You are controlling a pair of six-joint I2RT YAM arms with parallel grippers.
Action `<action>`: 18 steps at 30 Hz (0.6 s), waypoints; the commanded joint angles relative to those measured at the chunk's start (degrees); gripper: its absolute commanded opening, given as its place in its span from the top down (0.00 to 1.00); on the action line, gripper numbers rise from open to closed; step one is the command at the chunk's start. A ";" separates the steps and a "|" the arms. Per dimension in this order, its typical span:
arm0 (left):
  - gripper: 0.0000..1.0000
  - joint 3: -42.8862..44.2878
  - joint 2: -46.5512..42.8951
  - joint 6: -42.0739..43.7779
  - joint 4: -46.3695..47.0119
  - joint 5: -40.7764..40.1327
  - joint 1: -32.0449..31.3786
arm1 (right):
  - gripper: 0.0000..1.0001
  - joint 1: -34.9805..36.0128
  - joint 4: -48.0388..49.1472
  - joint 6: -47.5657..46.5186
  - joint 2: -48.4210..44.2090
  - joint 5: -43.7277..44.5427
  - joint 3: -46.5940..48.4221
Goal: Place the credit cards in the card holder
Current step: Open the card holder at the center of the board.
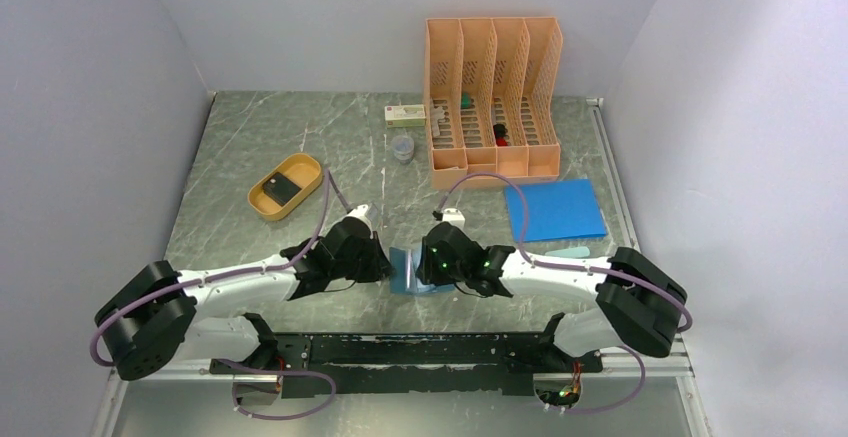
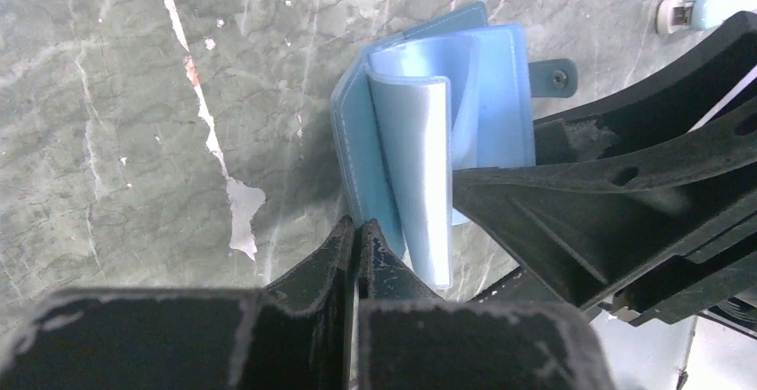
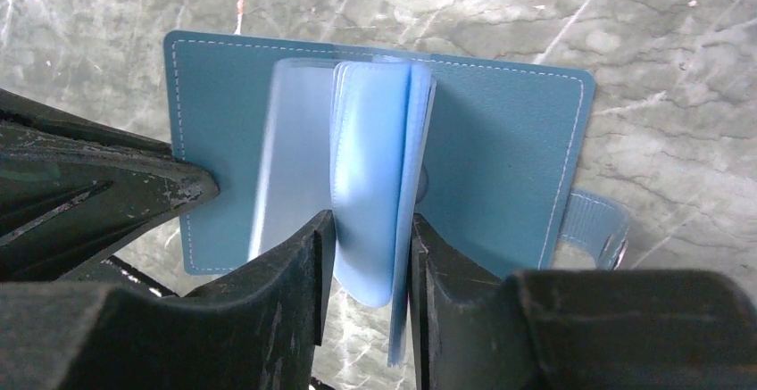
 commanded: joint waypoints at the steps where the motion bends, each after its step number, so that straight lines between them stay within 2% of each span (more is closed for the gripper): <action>1: 0.95 -0.72 1.69 1.61 0.49 -0.10 -0.10 | 0.63 -1.08 -1.27 0.94 -1.36 1.81 -1.52; 11: 0.95 -0.63 3.00 2.32 0.19 -2.38 -0.02 | 0.81 -2.17 -0.84 2.15 -3.85 0.43 -3.79; 14: 0.94 0.71 0.80 3.01 -2.70 -3.75 0.04 | 0.82 -2.30 -1.01 2.41 -4.73 0.35 -4.42; 18: 0.70 2.80 -3.38 3.82 -6.23 -5.85 0.00 | 0.82 -2.32 -0.93 2.70 -4.96 0.13 -4.93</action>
